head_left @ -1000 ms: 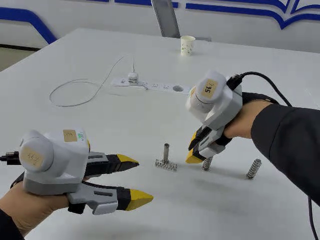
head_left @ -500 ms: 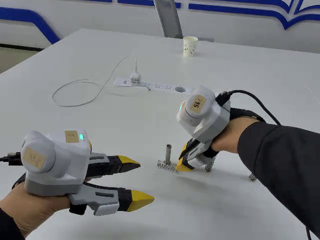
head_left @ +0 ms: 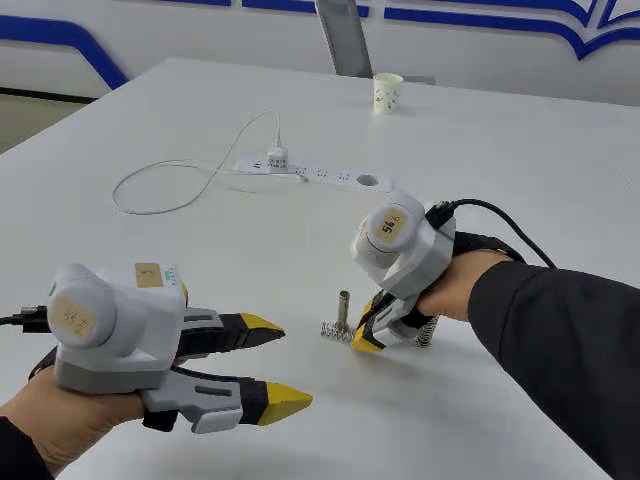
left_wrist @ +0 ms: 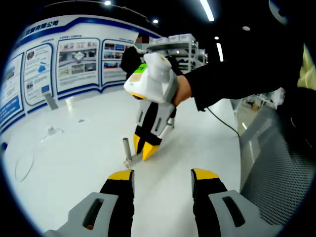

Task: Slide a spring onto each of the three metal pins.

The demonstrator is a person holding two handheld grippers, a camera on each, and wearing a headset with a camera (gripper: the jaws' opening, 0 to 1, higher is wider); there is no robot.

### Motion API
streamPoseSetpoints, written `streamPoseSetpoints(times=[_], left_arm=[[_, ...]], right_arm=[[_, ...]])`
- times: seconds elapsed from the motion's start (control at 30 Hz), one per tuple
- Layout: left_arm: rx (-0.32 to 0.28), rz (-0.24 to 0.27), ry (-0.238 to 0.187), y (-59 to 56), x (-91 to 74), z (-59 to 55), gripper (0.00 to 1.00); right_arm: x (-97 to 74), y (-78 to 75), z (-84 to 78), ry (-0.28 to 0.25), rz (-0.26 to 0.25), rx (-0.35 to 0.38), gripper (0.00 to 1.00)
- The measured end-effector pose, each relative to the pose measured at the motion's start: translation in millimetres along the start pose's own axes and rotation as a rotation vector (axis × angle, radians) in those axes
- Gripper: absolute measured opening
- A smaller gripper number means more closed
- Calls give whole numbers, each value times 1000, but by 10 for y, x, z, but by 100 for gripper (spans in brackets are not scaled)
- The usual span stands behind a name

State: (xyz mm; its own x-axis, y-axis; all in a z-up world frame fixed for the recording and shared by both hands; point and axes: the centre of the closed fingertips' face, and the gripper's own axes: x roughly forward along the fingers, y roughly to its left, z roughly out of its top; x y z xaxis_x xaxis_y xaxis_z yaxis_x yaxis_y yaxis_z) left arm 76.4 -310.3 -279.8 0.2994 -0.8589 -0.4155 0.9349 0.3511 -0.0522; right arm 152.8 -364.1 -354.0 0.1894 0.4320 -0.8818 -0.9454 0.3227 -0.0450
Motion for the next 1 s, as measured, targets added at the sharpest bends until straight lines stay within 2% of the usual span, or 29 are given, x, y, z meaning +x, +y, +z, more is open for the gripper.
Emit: streamPoseSetpoints(times=[0.23, 0.4, 0.7, 1.0], left_arm=[[2, 0, 6, 6, -5, -17, 47], [6, -2, 7, 9, -4, -13, 47], [20, -16, 7, -27, 43, 30, 46], [40, -47, 7, -89, 125, 95, 45]], right_arm=[[0, 17, -18, 1, 3, 7, 12], [-64, 61, -26, 7, 6, -5, 12], [-299, 212, -13, 19, 19, -77, 12], [-548, 373, -41, 20, 26, -120, 12]])
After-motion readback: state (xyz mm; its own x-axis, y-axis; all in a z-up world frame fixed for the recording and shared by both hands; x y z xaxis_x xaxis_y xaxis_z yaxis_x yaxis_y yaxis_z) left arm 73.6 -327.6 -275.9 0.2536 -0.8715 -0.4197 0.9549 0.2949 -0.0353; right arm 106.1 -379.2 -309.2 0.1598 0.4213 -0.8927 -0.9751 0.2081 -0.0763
